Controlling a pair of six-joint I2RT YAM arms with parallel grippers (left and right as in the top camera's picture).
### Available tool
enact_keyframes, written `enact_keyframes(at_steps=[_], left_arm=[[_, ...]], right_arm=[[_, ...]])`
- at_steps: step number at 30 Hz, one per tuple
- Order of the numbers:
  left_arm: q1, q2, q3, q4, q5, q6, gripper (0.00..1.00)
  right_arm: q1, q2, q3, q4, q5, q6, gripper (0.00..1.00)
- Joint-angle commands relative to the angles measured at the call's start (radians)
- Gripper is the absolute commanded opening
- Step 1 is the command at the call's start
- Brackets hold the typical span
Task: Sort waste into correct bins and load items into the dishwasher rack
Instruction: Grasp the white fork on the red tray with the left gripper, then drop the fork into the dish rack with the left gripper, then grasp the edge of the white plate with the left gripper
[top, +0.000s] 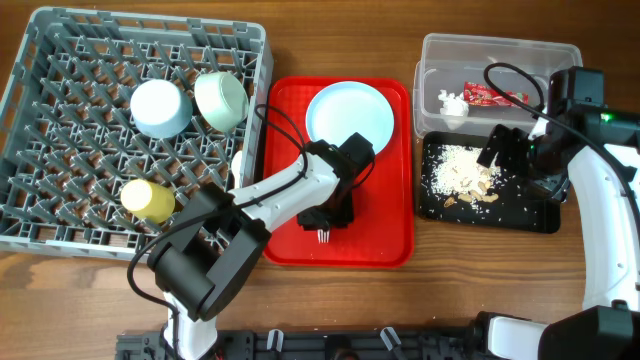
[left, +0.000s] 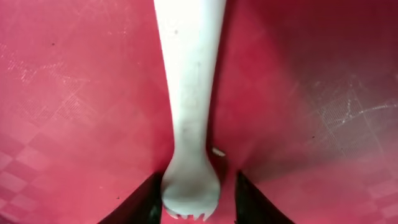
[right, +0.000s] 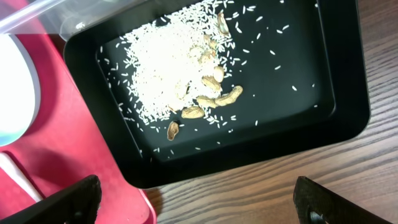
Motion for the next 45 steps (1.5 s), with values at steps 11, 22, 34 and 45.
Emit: enact_keyframes(at_steps=[11,22,34,45], left_arm=[[0.006,0.012,-0.024,0.013,-0.032,0.003,0.04],[0.082,-0.147,0.018,-0.035,-0.063,0.096,0.04],[0.475,-0.414,0.031,-0.161,-0.104,0.555,0.04],[0.560,-0.366,0.031,-0.132,-0.110,0.553,0.49]], right_arm=[[-0.003,-0.019,0.018,-0.003,-0.009,-0.017,1.00],[-0.003,-0.019,0.018,-0.005,-0.009,-0.018,1.00],[-0.003,-0.019,0.018,-0.003,-0.009,-0.017,1.00],[-0.003,-0.019,0.018,-0.002,-0.009,-0.019,1.00]])
